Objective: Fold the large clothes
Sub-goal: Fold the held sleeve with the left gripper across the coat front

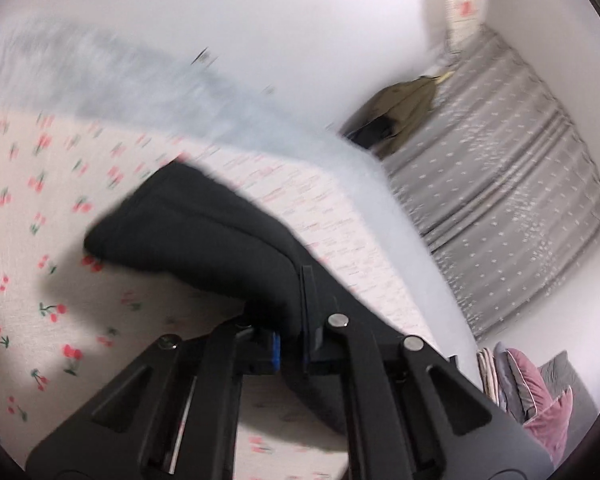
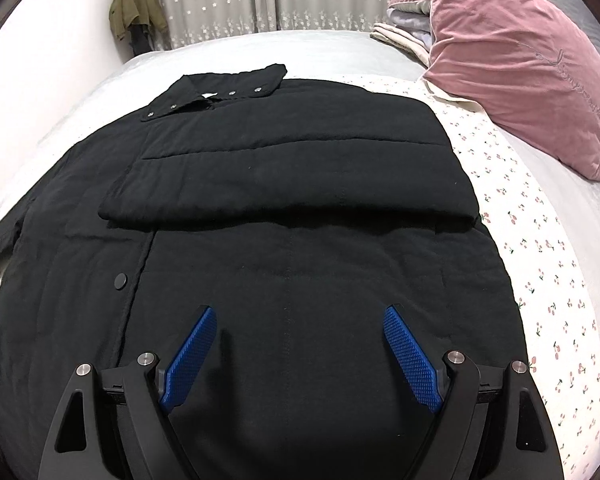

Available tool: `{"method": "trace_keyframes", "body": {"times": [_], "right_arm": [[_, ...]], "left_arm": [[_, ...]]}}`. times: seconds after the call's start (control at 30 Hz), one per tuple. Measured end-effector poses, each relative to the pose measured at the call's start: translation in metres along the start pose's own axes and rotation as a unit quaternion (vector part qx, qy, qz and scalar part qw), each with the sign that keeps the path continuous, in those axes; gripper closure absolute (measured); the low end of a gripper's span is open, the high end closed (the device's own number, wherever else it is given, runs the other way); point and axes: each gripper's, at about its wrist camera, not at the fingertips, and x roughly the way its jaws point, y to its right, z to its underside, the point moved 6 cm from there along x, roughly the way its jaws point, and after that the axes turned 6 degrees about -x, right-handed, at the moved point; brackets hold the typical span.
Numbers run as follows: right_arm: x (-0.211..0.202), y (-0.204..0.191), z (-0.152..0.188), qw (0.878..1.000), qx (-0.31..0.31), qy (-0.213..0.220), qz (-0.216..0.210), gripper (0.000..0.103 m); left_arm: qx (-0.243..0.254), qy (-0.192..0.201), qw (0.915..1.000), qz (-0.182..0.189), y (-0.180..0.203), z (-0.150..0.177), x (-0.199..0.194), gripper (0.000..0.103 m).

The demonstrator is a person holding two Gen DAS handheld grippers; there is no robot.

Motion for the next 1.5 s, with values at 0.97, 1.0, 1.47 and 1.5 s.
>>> {"method": "trace_keyframes", "body": {"times": [0.97, 1.0, 1.47, 1.5], "right_arm": [[-0.013, 0.025, -0.018, 0.999, 0.034, 0.029, -0.016, 0.016], [-0.013, 0.026, -0.018, 0.999, 0.036, 0.029, -0.018, 0.016], [-0.012, 0.01, -0.022, 0.997, 0.026, 0.041, -0.056, 0.016], [-0.011, 0.008, -0.023, 0.997, 0.025, 0.04, -0.06, 0.016]], "left_arm": [[0.4, -0.216, 0.8773, 0.154, 0.236, 0.271, -0.04, 0.095], [0.416, -0.231, 0.8662, 0.151, 0.232, 0.281, -0.038, 0.093], [0.543, -0.298, 0.7691, 0.157, 0.206, 0.286, -0.082, 0.023], [0.537, -0.292, 0.7759, 0.156, 0.204, 0.278, -0.083, 0.02]]}}
